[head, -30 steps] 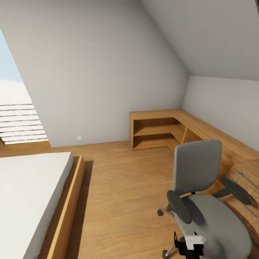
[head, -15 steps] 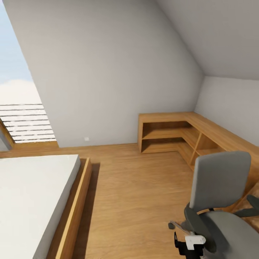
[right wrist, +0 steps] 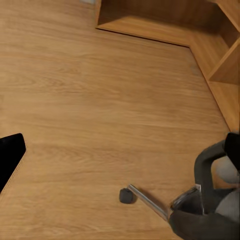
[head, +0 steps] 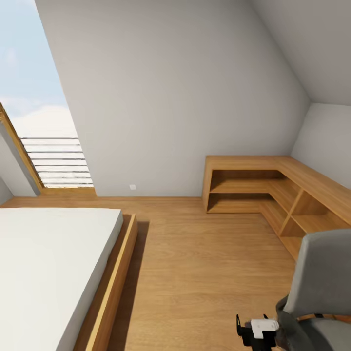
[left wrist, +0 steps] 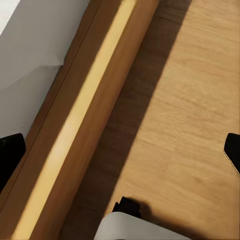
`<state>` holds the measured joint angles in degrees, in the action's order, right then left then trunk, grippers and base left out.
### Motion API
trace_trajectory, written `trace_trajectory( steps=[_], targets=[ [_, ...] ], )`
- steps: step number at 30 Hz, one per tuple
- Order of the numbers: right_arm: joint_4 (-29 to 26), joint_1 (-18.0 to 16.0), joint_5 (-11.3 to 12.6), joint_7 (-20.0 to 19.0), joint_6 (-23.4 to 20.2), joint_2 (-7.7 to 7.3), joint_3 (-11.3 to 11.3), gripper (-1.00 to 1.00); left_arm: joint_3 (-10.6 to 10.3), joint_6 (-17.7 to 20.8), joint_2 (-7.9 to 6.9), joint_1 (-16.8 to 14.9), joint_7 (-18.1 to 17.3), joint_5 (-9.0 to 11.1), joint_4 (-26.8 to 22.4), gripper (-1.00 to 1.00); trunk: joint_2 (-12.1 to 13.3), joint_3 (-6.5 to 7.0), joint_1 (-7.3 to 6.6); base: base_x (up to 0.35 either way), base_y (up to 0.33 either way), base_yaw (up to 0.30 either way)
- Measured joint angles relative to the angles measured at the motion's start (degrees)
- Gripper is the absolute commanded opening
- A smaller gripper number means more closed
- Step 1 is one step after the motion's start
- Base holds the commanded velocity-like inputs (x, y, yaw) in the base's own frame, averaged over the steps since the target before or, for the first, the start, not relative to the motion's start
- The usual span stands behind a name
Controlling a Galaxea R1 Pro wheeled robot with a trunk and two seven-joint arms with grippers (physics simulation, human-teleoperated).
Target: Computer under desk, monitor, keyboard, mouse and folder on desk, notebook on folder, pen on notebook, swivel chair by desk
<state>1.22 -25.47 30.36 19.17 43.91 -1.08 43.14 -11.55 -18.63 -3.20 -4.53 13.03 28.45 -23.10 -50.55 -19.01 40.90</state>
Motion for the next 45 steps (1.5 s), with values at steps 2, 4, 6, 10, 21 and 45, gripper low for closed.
trace_trajectory(
  steps=[2,4,6,10,21,45],
  targets=[
    [0.0,0.0,0.0,0.0,0.0,-0.03,0.0,1.0,0.0,0.0,0.0,0.0,0.0,0.0,0.0,1.0,0.0,-0.02,0.0,0.321,0.0,0.035],
    [0.0,0.0,0.0,0.0,0.2,-0.11,-0.1,1.0,0.0,0.0,0.0,0.0,0.0,0.0,0.0,1.0,0.0,-0.04,0.0,0.323,0.0,0.018],
    [0.0,0.0,0.1,0.0,0.3,-0.26,-0.1,1.0,0.0,0.0,0.0,0.0,0.0,0.0,0.0,1.0,0.0,-0.04,0.0,0.323,0.0,0.01],
    [0.0,0.0,0.3,0.0,0.5,-0.68,-0.2,1.0,0.0,0.0,0.0,0.0,0.0,0.0,0.0,1.0,0.0,-0.05,0.0,0.324,0.0,0.004],
    [0.0,0.0,0.3,0.1,0.4,-1.13,-0.1,1.0,-0.1,0.0,0.0,0.0,0.0,0.0,0.0,1.0,0.0,-0.05,0.0,0.325,0.0,0.001],
    [0.0,0.0,0.2,0.1,0.1,-1.15,0.0,1.0,-0.1,0.0,0.0,0.0,0.0,0.0,0.1,1.0,0.0,-0.05,0.0,0.325,0.0,0.0]
  ],
)
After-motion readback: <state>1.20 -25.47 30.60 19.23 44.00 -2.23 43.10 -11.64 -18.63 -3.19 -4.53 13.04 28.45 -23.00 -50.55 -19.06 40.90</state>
